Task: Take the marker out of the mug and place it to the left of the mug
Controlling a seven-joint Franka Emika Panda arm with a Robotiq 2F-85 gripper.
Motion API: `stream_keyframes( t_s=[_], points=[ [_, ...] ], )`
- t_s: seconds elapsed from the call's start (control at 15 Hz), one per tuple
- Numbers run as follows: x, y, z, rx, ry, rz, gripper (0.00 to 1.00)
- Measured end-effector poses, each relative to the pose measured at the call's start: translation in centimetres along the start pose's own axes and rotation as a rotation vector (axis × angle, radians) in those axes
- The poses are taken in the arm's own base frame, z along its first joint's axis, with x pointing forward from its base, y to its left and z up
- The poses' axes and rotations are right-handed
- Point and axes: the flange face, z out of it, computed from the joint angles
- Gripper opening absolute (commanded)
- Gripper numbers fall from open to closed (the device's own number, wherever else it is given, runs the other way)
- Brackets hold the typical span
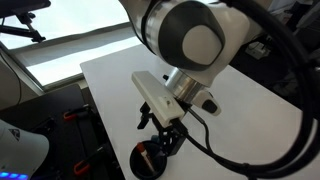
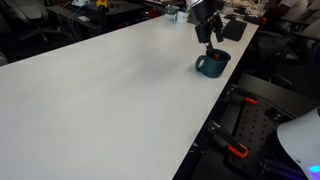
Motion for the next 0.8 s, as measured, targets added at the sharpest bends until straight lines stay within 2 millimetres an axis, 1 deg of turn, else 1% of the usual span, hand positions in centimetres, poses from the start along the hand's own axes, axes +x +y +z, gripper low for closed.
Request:
stream_keyframes(
  t_s=[0.4,0.53,0.67,0.73,0.8],
  points=[
    [0.6,-0.2,2.0,0.026,-0.038,-0.013,1.0],
    [0.8,-0.1,2.5,0.034,-0.047,-0.019,0.74],
    [0.9,0.0,2.8,0.039,-0.051,-0.02,0.58],
    [0.9,0.1,3.0,0.041,-0.052,-0.018,0.49],
    [0.9,0.2,3.1,0.043,-0.054,-0.016,0.42]
  ],
)
